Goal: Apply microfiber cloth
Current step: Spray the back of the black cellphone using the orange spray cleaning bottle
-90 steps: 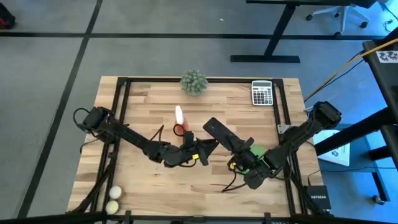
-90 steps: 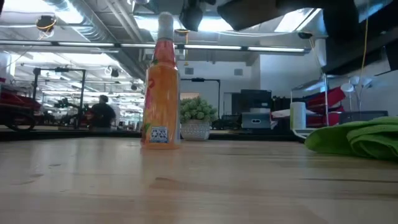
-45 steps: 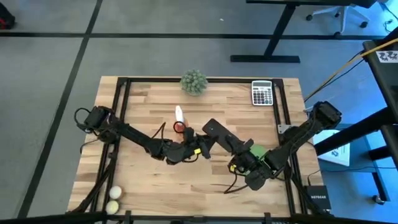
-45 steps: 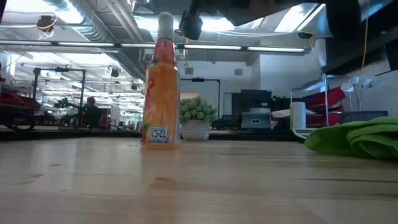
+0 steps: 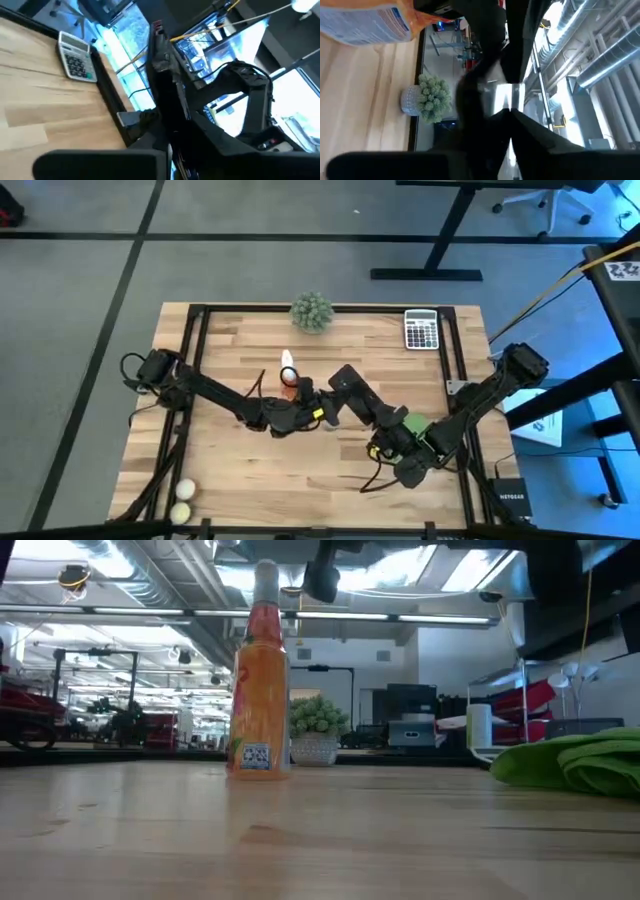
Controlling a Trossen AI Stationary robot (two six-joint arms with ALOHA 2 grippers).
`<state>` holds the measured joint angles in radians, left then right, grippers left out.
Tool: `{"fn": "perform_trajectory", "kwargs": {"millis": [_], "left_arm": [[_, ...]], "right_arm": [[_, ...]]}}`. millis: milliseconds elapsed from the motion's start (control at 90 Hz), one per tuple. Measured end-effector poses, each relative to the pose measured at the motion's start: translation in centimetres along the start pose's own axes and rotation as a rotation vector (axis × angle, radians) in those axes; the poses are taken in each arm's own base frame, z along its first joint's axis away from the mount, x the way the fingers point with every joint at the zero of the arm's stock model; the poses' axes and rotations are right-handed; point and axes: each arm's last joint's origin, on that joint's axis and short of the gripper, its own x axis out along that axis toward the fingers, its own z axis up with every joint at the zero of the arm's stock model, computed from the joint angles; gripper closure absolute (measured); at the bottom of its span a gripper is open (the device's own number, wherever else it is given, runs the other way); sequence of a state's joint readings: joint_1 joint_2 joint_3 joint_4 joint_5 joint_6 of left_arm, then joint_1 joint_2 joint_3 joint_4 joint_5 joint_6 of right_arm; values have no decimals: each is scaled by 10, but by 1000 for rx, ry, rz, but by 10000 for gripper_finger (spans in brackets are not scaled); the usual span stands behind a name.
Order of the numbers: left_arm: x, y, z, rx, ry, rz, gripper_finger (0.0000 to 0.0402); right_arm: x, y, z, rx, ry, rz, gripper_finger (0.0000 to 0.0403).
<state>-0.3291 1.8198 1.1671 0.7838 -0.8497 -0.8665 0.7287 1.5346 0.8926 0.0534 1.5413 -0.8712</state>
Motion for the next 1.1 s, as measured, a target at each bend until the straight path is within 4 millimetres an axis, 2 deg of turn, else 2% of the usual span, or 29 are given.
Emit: {"fn": "perform_trajectory", "kwargs": {"millis": [100, 289, 467, 600, 711, 844, 967, 1022, 1100], "left_arm": [[-8, -8, -1, 51, -9, -10, 386], [-33, -31, 10, 196, -35, -4, 388], [-65, -51, 15, 377, 41, -21, 388], [-88, -53, 8, 525, 149, -20, 388], [-101, -49, -2, 632, 227, -10, 388], [-108, -36, -15, 753, 325, 18, 388], [-110, -18, -27, 813, 404, 87, 388], [-113, -10, -30, 822, 435, 127, 388], [-123, -3, -32, 821, 472, 177, 388]], "right_arm": [[-10, -1, 1, 30, -29, 0, 257], [-32, -3, 1, 105, -86, -1, 202], [-50, -3, 0, 213, -145, 17, 186], [-60, -1, 1, 423, -214, 93, 186], [-64, 2, 4, 650, -308, 289, 186], [-67, 13, 8, 823, -392, 719, 187], [-60, 26, 3, 912, -258, 1052, 187], [-54, 30, 0, 933, -174, 1104, 187], [-43, 33, -4, 943, -95, 1090, 187]]}}
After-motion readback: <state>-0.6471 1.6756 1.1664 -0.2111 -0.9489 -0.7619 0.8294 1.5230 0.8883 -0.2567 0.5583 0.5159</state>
